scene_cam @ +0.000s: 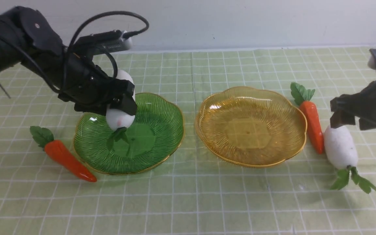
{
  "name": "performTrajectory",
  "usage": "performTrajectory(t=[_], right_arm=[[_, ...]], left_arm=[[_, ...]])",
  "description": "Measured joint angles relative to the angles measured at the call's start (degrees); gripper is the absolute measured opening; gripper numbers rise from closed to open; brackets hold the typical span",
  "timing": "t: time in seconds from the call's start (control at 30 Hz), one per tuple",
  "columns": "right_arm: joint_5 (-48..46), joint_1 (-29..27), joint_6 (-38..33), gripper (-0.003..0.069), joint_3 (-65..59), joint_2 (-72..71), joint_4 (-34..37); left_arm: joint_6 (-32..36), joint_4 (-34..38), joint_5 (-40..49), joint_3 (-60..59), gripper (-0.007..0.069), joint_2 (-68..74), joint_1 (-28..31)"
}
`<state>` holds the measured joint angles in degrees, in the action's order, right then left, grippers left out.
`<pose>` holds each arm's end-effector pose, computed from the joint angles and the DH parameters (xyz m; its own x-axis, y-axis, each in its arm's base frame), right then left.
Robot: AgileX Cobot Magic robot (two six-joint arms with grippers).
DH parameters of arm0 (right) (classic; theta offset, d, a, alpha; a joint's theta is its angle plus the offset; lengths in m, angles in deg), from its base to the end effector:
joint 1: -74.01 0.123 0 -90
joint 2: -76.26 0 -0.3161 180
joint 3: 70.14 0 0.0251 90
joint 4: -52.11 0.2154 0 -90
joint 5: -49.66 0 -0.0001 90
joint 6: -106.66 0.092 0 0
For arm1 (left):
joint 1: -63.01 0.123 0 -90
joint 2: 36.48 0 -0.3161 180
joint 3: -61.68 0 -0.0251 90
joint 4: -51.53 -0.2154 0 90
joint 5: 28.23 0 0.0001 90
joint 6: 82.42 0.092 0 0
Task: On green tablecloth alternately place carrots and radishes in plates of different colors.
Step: 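Pick up the white radish and place it in the left plate, then place the white radish onto the plate beside the other radish with the right gripper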
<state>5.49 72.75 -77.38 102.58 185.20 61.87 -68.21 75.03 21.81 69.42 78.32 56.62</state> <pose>0.3383 0.0034 0.2635 -0.9390 0.0725 -0.3362 0.0305 0.9912 0.1287 0.3778 -0.0706 0.2916 -0.9035 0.0779 -0.4214 0.2142 0.9338 -0.2865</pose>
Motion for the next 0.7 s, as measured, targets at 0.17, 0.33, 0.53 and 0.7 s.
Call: performTrajectory(t=[0.17, 0.33, 0.53, 0.7], right_arm=[[0.06, 0.00, 0.57, 0.0611, 2.18, 6.85, -1.32], [-0.32, 0.00, 1.73, 0.0559, 2.36, 9.08, -2.68], [-6.93, -0.12, 5.35, 0.0475, 4.18, 8.02, -9.76], [-11.12, 0.06, 8.56, 0.0475, 7.38, -0.25, -7.74]], left_arm=[[0.00, 0.00, -1.04, 2.51, 0.0564, 4.98, 0.00], [-0.62, 0.00, -0.91, 3.47, 0.0630, 5.43, 0.00], [-4.33, -4.04, 6.74, 9.28, 0.0452, 4.21, 0.00], [-6.68, -13.63, 15.07, 12.39, 0.0055, -2.09, 0.66]])
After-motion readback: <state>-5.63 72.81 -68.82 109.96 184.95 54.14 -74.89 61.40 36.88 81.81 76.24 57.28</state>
